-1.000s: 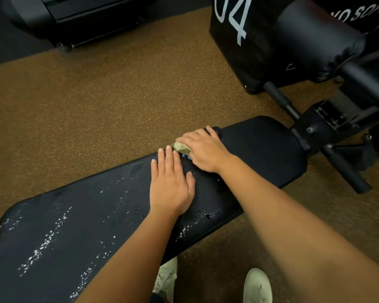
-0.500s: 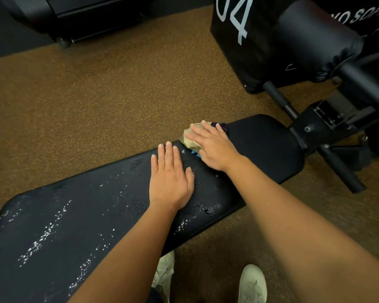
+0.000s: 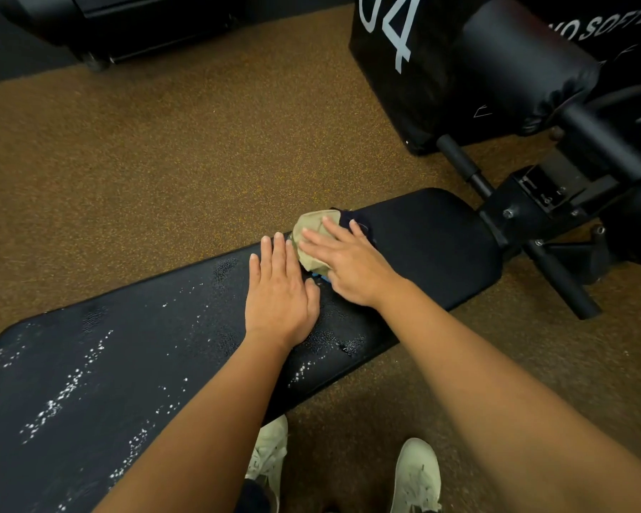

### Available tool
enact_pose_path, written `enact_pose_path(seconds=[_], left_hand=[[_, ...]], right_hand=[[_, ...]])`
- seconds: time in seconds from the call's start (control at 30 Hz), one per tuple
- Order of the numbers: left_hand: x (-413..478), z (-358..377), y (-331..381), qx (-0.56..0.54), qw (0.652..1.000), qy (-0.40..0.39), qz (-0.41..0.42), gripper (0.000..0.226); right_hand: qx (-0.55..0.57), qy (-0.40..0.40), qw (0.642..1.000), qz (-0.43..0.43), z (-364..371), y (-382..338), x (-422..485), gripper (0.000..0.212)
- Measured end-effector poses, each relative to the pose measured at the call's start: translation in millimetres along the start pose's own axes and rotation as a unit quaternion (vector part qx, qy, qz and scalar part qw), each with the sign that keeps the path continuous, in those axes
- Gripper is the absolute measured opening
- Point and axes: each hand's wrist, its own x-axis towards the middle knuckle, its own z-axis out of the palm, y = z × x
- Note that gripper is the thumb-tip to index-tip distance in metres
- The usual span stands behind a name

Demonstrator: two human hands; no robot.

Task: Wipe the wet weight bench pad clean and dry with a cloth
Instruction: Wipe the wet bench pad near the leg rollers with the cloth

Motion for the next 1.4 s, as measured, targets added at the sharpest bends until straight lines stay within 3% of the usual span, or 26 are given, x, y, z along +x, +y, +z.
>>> enact_pose_path(seconds=[0.07, 0.23, 0.4, 0.57, 0.77, 0.93, 1.1, 1.27, 1.4], left_hand=[[0, 0, 0, 0.004, 1.0, -0.006, 0.001, 0.082], [-1, 0, 0, 0.013, 1.0, -0.005, 0.001, 0.082], [-1, 0, -2, 0.013, 1.0, -0.008, 0.011, 0.083], [-1, -1, -4, 0.014, 1.0, -0.015, 0.015, 0.083], [-3, -1, -10, 0.021, 0.999, -0.02, 0.032, 0.083], [-3, 2, -9, 0.019, 0.999, -0.003, 0.034, 0.081], [-4, 1, -9, 0.019, 0.999, -0.004, 0.034, 0.081], [-4, 3, -9, 0.021, 0.999, -0.001, 0.031, 0.081], [-4, 3, -9, 0.019, 0.999, 0.001, 0.033, 0.081]], right_hand=[[-0.007, -0.003, 1.0, -0.008, -5, 15, -11, 0.066], [-0.039, 0.023, 0.995, 0.094, -3, 0, -3, 0.061], [-0.027, 0.022, 0.999, 0.017, 7, -5, -35, 0.063], [-0.05, 0.05, 0.99, 0.122, 7, -13, -29, 0.063], [-0.047, 0.045, 0.997, 0.033, 14, -7, -54, 0.065], [-0.055, 0.066, 0.986, 0.143, 13, -17, -35, 0.062], [-0.051, 0.086, 0.994, 0.04, 24, -19, -54, 0.062], [-0.045, 0.094, 0.984, 0.144, 21, -23, -41, 0.059], [-0.047, 0.092, 0.992, 0.067, 28, -22, -55, 0.06]])
